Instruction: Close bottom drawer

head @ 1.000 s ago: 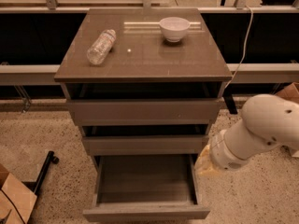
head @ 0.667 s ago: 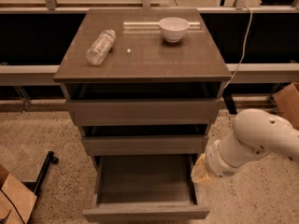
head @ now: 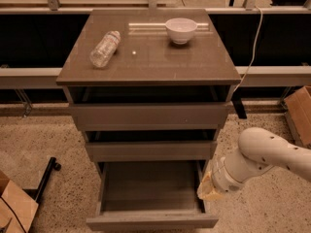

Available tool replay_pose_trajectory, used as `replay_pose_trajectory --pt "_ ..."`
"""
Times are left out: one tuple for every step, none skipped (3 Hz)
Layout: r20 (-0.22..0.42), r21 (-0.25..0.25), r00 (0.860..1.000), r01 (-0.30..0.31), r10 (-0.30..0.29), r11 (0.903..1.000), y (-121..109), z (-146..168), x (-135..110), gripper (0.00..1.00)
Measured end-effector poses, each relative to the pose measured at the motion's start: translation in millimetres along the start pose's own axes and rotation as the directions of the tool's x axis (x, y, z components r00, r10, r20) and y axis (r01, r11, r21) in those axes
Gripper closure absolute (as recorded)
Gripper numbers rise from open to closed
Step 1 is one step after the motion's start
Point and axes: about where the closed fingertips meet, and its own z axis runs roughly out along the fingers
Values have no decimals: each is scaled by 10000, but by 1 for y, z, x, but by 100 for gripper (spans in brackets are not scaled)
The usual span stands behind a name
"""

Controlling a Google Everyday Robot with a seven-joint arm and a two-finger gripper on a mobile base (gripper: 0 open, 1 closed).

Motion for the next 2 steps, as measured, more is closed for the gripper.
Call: replay_pose_trajectory --pt "-177 -144 9996 206 -209 9997 2 12 0 100" --pt "-232 -327 9995 191 -199 9993 5 45 15 100"
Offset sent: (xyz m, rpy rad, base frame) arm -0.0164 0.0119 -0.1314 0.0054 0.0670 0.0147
